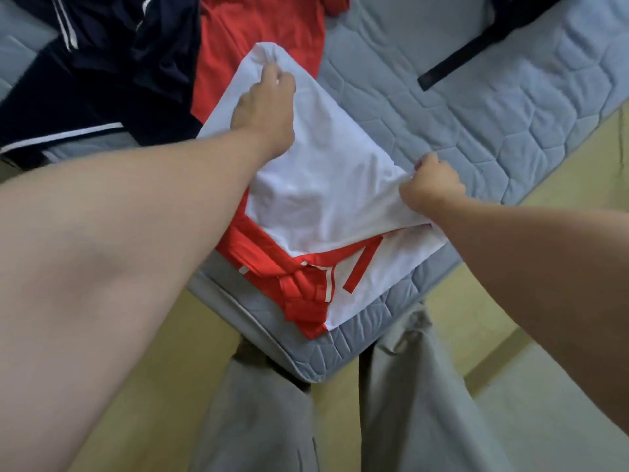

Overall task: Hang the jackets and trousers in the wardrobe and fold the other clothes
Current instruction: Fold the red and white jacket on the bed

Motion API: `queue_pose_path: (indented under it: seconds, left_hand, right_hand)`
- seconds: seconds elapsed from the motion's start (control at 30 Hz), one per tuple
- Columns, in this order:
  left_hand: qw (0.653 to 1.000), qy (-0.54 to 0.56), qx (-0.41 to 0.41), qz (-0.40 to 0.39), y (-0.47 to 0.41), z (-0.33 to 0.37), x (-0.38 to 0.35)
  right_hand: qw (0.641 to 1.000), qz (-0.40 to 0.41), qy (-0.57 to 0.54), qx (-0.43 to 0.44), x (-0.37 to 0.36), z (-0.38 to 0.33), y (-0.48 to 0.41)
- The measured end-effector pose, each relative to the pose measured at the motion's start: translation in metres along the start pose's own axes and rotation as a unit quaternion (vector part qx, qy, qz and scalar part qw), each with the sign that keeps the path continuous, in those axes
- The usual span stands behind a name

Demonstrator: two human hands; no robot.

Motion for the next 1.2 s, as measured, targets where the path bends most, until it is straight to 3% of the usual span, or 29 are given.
queue_pose_path:
  seconds: [0.13, 0.23, 0.33, 0.47, 0.6, 0.7, 0.83, 1.0, 1.2]
  left_hand:
    - [0.990, -0.083, -0.113, -0.018, -0.055, 0.032, -0.007]
    - [0.972, -0.152, -0.159, -0.086, -0.082, 0.042, -0.019]
    - [0.942, -0.227, -0.174, -0.177, -0.095, 0.044, -0.028]
    - [0.907, -0.299, -0.192, -0.226, -0.101, 0.050, -0.034]
    - [0.886, -0.327, -0.181, -0.273, -0.106, 0.054, -0.037]
    - [0.913, -0.286, -0.165, -0.241, -0.117, 0.061, -0.024]
    - [0.964, -0.191, -0.138, -0.127, -0.148, 0.083, 0.001]
    - [0.988, -0.124, -0.087, -0.004, -0.176, 0.101, 0.032]
    - [0.997, -0.040, -0.062, 0.037, -0.136, 0.091, 0.048]
  right_hand:
    - [0.995, -0.102, -0.018, -0.007, -0.008, 0.024, -0.021]
    - [0.983, -0.179, -0.045, -0.016, -0.020, 0.035, -0.025]
    - [0.968, -0.249, 0.002, 0.037, -0.026, 0.035, -0.027]
    - [0.954, -0.283, 0.051, 0.087, -0.024, 0.033, -0.028]
    - [0.948, -0.316, -0.028, 0.025, -0.015, 0.040, -0.034]
    - [0.970, -0.238, 0.010, 0.051, 0.012, 0.047, -0.063]
    - [0.988, -0.056, 0.083, 0.120, 0.077, 0.053, -0.121]
    - [0.979, 0.149, 0.075, 0.120, 0.154, 0.048, -0.173]
    - [0.946, 0.233, 0.168, 0.149, 0.179, 0.048, -0.136]
Point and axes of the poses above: each hand's wrist, its own y-axis away from the middle knuckle, its own x-axis out of the back of the hand, z = x × y, the point moved 6 cm from there along -y, towards the middle knuckle, and after that the axes turned 15 degrees about z, right-handed, at the moved point
